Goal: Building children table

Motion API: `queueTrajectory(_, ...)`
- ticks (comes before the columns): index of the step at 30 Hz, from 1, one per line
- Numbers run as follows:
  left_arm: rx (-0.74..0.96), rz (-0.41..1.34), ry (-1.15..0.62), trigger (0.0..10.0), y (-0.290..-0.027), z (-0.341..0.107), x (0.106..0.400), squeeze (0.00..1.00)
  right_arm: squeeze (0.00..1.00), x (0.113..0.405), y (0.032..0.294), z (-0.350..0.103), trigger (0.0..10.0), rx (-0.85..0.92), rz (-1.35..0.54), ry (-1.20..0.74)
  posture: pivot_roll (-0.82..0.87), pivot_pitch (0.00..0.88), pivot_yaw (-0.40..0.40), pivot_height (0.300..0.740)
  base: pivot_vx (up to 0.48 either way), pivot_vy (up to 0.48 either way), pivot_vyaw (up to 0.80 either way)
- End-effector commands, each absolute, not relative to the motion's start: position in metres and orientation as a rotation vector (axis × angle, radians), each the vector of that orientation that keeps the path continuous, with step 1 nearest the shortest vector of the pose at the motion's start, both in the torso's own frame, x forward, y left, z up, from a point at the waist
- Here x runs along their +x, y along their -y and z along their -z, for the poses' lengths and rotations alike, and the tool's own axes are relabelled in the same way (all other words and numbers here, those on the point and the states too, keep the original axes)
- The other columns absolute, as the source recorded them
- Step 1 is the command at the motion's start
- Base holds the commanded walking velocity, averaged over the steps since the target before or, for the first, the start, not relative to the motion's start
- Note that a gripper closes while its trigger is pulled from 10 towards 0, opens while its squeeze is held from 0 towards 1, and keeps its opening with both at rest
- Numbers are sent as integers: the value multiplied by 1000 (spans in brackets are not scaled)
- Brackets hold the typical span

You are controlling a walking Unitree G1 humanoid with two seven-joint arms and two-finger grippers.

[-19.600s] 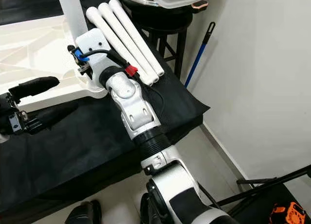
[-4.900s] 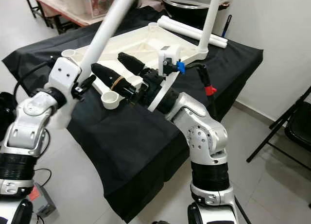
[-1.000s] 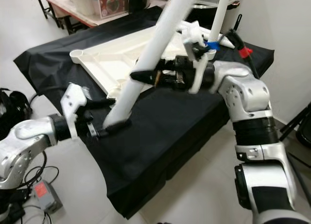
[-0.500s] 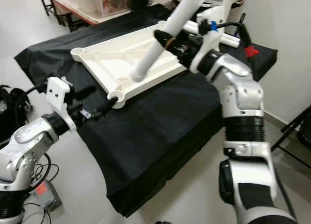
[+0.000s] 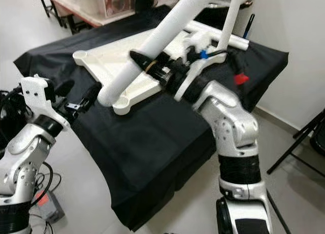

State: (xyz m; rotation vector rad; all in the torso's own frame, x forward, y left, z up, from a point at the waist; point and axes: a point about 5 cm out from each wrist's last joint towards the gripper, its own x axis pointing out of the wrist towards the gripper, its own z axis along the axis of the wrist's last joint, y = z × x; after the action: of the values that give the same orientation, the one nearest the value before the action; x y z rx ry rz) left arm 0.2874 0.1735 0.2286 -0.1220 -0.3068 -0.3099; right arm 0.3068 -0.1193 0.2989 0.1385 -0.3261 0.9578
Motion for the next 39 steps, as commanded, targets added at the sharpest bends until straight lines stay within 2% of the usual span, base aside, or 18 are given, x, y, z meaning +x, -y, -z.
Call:
queueTrajectory(1,-122,285,311,10000,-178,-226,285,0,0,303,117,-299,10000,141,-976,328,-23,107,-30,740,296,0,0)
queueTrajectory(8,-143,272,307,10000,-177,-222,283,0,0,298,119,-302,10000,165,-979,341,-27,94,-31,740,305,0,-571)
queueTrajectory(18,-152,275,316,10000,-173,-226,287,0,0,298,119,-304,10000,119,-949,325,-24,78,-32,740,310,0,0)
queueTrajectory(24,-144,244,306,10000,-177,-227,290,0,0,300,121,-304,10000,103,-933,318,-23,80,-28,740,0,0,0)
queueTrajectory(39,-51,319,323,10000,-168,-237,295,0,0,312,128,-293,10000,91,-787,252,-24,77,-15,740,0,472,0)
